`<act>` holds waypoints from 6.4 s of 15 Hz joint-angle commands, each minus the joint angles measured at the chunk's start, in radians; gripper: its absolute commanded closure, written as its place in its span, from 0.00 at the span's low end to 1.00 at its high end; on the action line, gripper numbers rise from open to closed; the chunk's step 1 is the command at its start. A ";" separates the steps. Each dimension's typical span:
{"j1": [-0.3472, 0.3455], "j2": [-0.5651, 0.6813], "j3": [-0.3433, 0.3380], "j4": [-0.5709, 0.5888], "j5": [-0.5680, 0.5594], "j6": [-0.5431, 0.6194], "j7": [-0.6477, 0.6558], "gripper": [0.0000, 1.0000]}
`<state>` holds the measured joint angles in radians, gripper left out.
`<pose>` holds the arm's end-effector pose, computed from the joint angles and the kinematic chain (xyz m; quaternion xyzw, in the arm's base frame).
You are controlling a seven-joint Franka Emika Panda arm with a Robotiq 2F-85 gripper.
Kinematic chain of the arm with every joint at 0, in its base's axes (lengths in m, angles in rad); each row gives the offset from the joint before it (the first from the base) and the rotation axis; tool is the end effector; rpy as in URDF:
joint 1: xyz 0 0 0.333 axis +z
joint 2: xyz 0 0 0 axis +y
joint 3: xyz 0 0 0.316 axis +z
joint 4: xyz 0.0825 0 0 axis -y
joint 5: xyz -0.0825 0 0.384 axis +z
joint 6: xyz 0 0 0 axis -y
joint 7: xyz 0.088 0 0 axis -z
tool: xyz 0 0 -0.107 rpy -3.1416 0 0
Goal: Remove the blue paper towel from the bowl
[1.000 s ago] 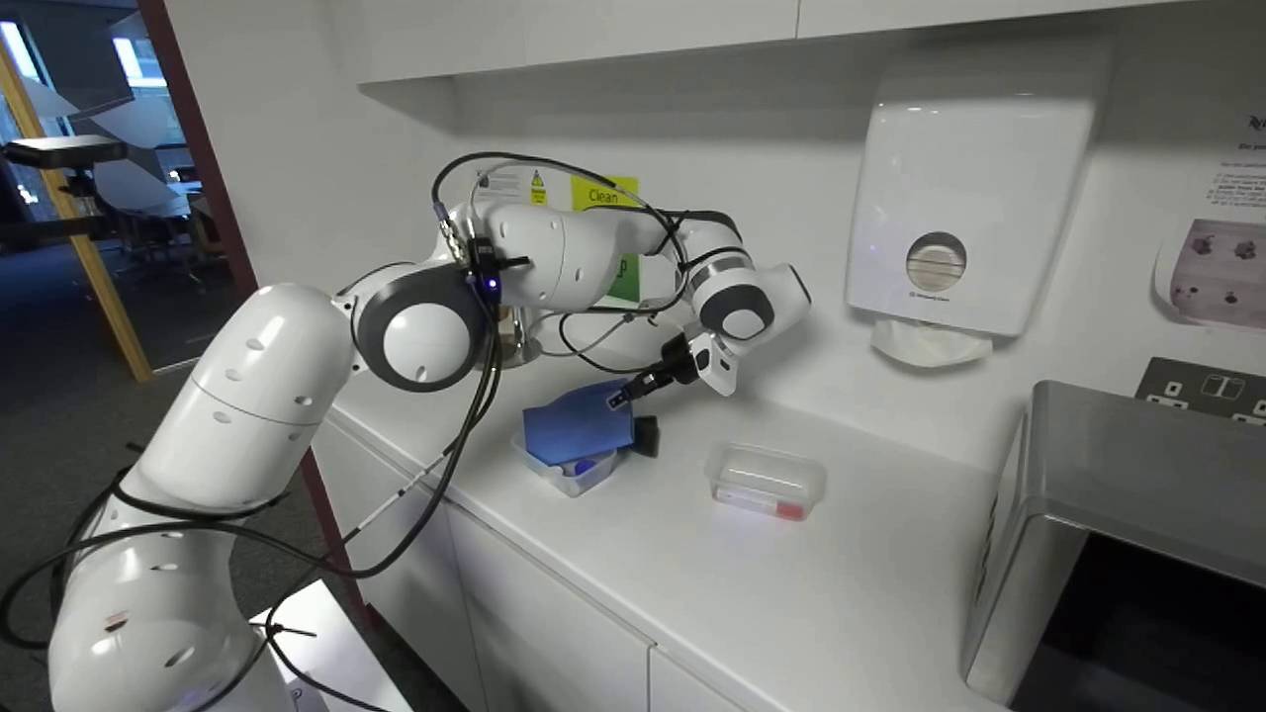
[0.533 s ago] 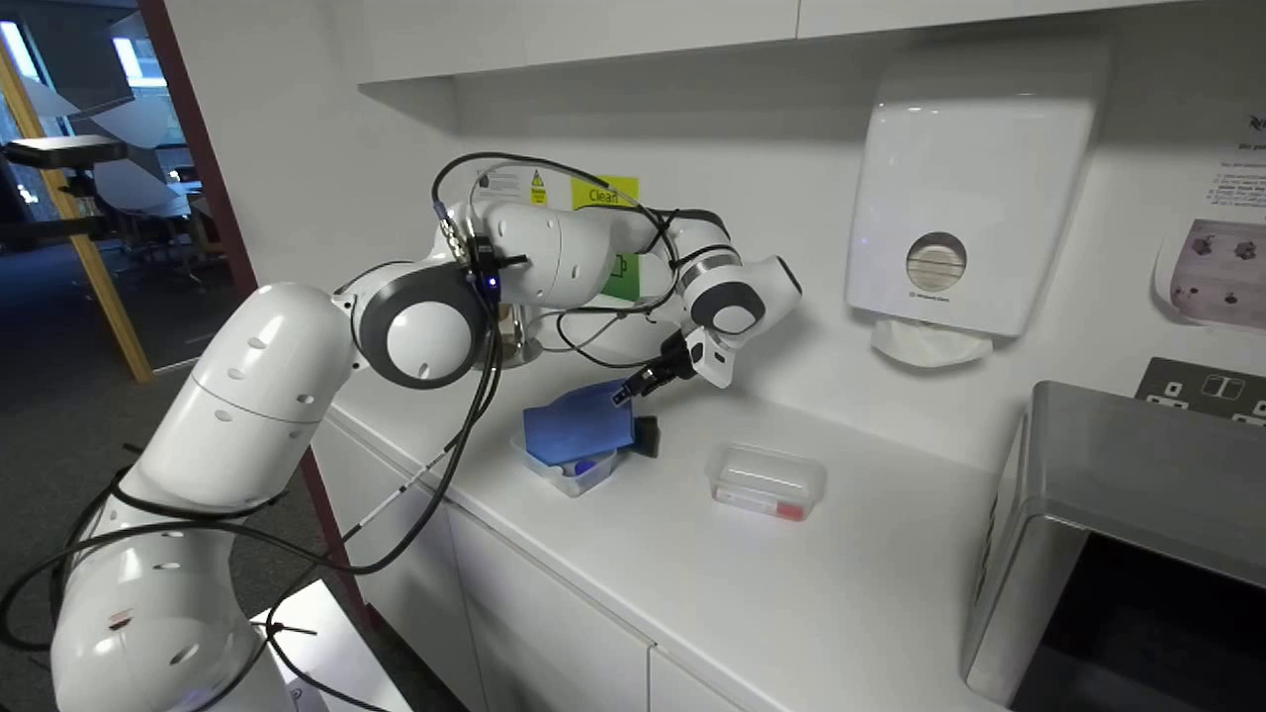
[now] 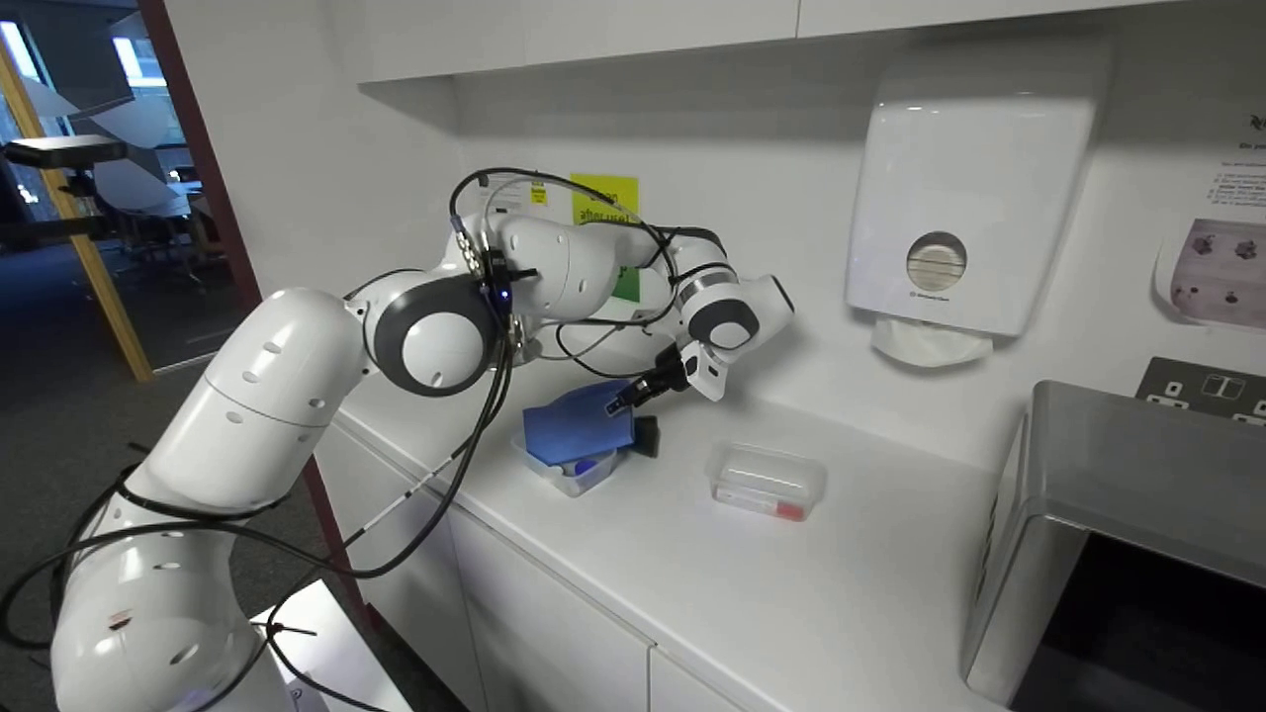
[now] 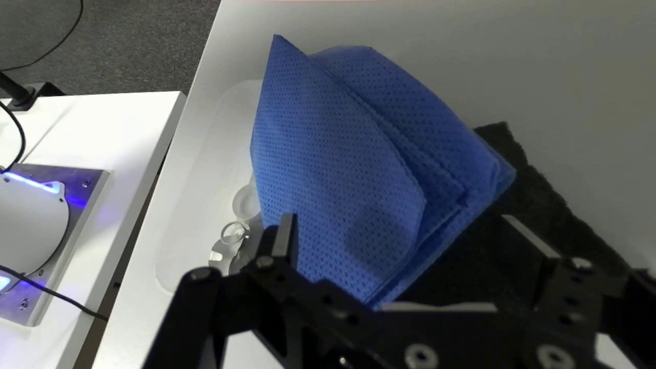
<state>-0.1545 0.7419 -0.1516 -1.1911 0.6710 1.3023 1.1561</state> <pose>0.6771 -0.1028 0.3345 -0.6733 0.6190 0.3826 0.1307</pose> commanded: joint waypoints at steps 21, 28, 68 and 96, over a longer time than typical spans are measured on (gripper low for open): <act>-0.006 -0.139 0.083 -0.011 -0.021 -0.057 -0.095 0.99; 0.040 -0.114 0.130 0.060 0.031 -0.127 -0.082 0.99; 0.277 -0.368 0.129 -0.351 -0.446 0.376 -0.145 0.00; 0.349 -0.748 0.256 -0.949 -0.744 0.596 -0.089 0.00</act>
<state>0.1599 0.1187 0.0749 -1.9849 0.0296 1.7949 0.9998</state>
